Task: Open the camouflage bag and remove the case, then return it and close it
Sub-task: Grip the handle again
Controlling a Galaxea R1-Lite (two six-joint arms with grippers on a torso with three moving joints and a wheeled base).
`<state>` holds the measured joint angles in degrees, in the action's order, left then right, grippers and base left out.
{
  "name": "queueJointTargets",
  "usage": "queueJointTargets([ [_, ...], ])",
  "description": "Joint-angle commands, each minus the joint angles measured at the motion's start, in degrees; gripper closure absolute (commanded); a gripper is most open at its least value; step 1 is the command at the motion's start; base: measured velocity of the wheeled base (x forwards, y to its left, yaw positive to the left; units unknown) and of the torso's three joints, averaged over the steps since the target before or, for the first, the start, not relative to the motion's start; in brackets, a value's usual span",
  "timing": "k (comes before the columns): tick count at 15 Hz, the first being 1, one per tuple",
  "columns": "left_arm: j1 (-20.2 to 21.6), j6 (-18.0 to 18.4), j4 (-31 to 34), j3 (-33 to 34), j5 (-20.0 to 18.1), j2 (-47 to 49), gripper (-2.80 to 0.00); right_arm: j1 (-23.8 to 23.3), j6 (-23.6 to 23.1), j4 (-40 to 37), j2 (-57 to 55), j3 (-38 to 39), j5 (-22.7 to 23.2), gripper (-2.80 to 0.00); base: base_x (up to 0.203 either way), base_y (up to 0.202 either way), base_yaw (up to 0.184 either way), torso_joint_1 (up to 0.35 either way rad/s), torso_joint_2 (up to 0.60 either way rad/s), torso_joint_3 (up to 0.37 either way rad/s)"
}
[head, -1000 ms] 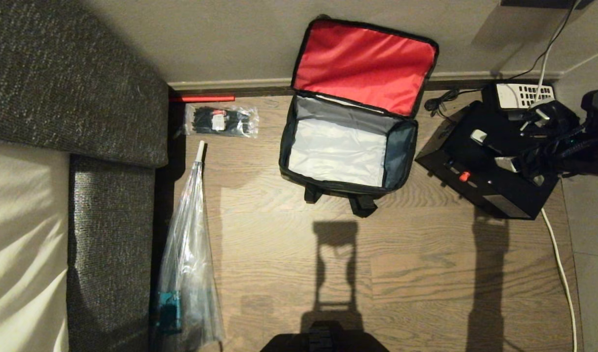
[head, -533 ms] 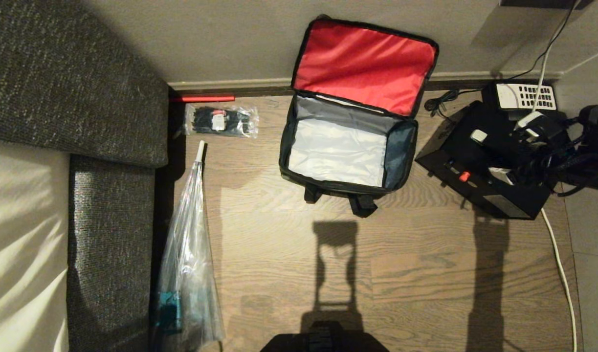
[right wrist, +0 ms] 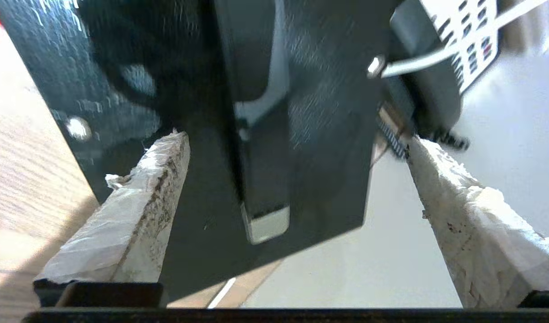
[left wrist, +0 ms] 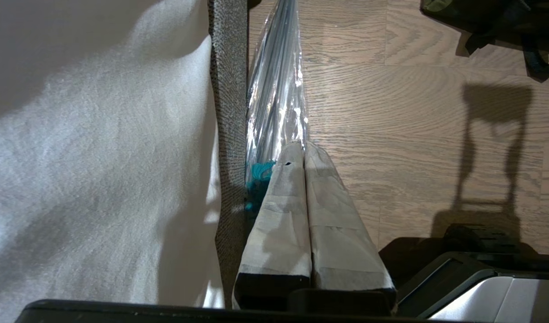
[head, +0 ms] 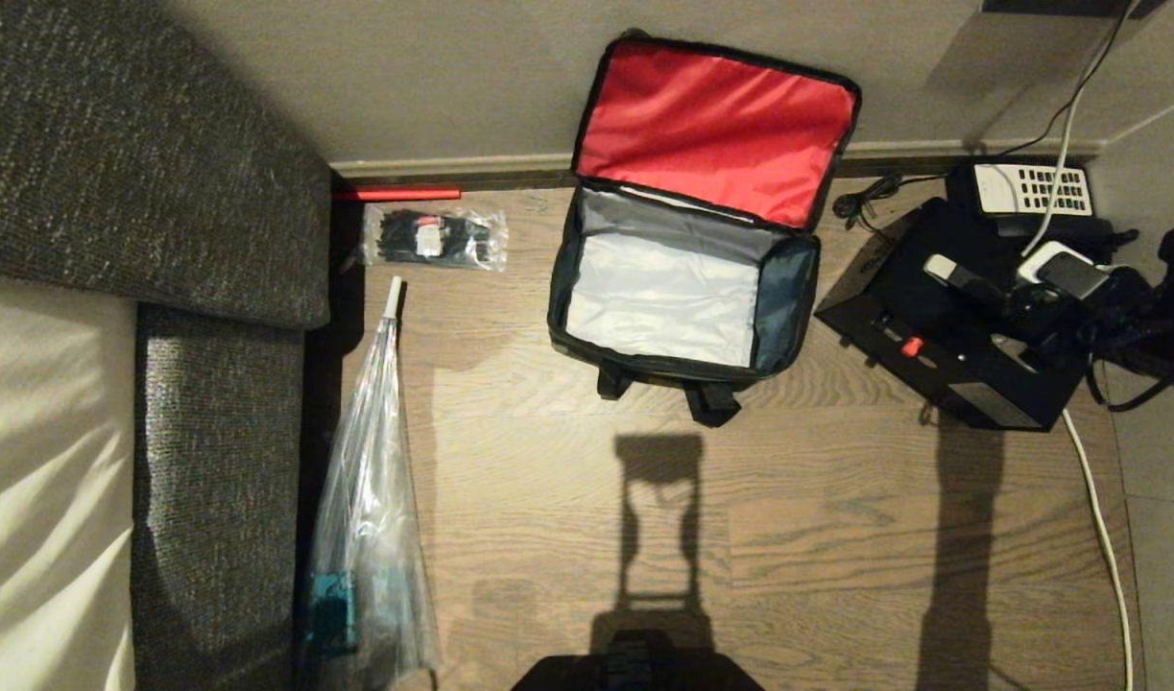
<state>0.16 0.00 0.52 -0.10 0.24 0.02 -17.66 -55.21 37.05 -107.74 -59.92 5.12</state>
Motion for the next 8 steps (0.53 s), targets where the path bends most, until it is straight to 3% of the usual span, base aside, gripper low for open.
queueJointTargets([
  [1,0.0,0.0,0.0,0.0,0.0,0.0,0.00,0.1,-0.3,4.2,-1.9,1.0,-2.8,-2.80,0.000,0.000,0.000,0.000,0.00,0.000],
  [4,0.0,0.0,0.0,0.0,0.0,0.0,0.00,0.8,-0.5,14.0,-5.1,2.6,-5.3,-2.80,0.000,0.000,0.000,0.000,0.00,0.000],
  [8,0.0,0.0,0.0,0.0,0.0,0.0,0.00,3.9,0.2,21.7,-8.3,4.2,-13.2,-2.80,0.000,0.000,0.000,0.000,0.00,0.000],
])
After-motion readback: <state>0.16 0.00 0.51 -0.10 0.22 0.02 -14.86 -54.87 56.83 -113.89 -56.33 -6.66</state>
